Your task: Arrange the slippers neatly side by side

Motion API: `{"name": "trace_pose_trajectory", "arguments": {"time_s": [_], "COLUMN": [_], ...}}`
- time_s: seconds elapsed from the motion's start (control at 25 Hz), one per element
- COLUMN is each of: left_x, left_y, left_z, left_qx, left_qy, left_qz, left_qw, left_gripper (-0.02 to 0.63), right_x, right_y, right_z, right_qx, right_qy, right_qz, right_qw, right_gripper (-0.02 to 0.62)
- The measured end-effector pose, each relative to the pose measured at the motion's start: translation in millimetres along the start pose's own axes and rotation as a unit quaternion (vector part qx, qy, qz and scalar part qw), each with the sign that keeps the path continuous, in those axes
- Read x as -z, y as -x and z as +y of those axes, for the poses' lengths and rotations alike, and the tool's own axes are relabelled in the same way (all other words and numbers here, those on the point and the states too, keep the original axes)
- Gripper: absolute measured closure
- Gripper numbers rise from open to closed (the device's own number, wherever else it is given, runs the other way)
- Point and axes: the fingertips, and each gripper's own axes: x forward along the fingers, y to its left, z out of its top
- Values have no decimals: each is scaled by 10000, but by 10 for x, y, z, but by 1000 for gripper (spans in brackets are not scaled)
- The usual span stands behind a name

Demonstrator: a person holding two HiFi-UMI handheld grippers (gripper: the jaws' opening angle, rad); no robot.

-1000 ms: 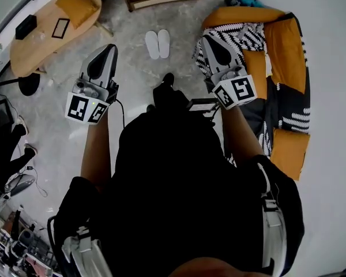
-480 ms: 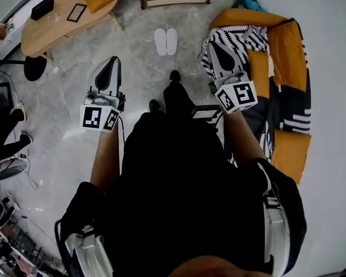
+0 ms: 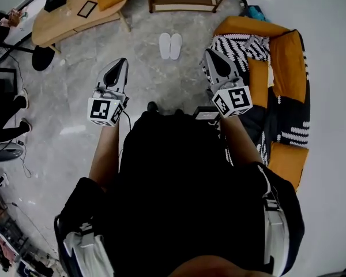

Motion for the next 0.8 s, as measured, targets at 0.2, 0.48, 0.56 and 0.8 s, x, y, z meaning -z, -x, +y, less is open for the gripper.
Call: {"name": "trace_pose_trajectory", "arguments": {"time_s": [0.2, 0.48, 0.56, 0.8], "left_x": [-12, 43, 0, -100], "left_y": [2, -159, -163, -117], "left_z": [-307, -837, -880, -923], "left_qx": [-162, -94, -73, -187], "left_qy": [131, 131, 70, 27], "left_qz": [4, 27, 43, -17], "left_qw": [9998, 9999, 9999, 9998], "left_gripper": [591, 592, 592, 592], "right_x": [96, 233, 235, 257], "right_y": [389, 700, 715, 714], "right_z": [-329, -573, -541, -495], "right_qx": [-15, -191, -283, -518], "right_qy": [-110, -307, -289, -261], "right_qz": [89, 110, 148, 149], "right_qw": [9999, 9993, 9991, 9982], "right_gripper": [565, 565, 565, 565]}}
